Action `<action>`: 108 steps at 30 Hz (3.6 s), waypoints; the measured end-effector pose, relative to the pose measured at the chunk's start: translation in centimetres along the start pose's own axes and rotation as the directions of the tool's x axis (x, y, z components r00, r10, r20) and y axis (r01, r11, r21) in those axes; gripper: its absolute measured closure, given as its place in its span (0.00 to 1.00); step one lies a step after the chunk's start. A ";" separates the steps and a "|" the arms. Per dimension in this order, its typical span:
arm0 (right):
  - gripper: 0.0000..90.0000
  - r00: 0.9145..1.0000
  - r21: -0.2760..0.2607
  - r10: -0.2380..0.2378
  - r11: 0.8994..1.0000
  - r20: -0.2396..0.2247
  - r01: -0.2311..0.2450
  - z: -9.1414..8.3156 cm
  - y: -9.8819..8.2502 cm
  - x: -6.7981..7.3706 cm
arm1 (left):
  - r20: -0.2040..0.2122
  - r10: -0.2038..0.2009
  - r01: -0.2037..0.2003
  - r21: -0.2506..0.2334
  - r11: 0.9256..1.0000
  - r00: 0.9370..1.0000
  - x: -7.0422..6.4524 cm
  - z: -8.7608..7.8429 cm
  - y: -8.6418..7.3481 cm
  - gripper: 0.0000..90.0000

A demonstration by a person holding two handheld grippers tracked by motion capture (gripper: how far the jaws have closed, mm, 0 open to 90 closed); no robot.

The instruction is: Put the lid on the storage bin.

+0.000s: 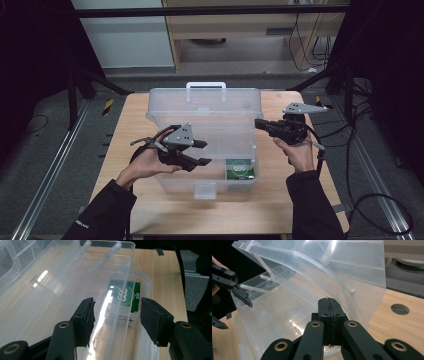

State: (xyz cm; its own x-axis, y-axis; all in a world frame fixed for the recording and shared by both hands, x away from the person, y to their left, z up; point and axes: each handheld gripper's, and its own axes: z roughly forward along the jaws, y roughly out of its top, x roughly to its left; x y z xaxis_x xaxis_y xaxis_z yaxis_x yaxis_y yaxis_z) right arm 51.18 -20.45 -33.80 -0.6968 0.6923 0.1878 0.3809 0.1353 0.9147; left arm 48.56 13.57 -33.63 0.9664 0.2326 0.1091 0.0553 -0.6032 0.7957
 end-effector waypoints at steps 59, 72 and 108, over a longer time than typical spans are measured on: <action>1.00 1.000 0.017 0.003 1.000 -0.006 -0.003 -0.9 -1.5 0.7 | -0.326 -0.411 0.312 -0.316 0.896 0.851 1.5 -8.0 -8.2 0.99; 1.00 1.000 0.033 -0.008 0.999 0.002 0.008 -1.1 -2.0 1.3 | -0.343 -0.424 0.331 -0.298 0.895 0.838 1.5 -8.8 -9.3 0.99; 1.00 0.998 0.093 -0.053 0.994 0.018 0.051 -2.3 -5.5 2.6 | -0.387 -0.392 0.346 -0.186 0.920 0.835 1.0 -8.9 -11.8 0.98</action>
State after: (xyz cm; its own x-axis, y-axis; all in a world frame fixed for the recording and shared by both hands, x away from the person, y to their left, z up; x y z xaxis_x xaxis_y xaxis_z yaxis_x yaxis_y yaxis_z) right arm 45.83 -21.00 -37.50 -0.7050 0.6968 0.1322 0.3992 0.2358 0.8860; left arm 46.69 27.67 -37.59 0.6878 0.7258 0.0092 0.3385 -0.3320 0.8805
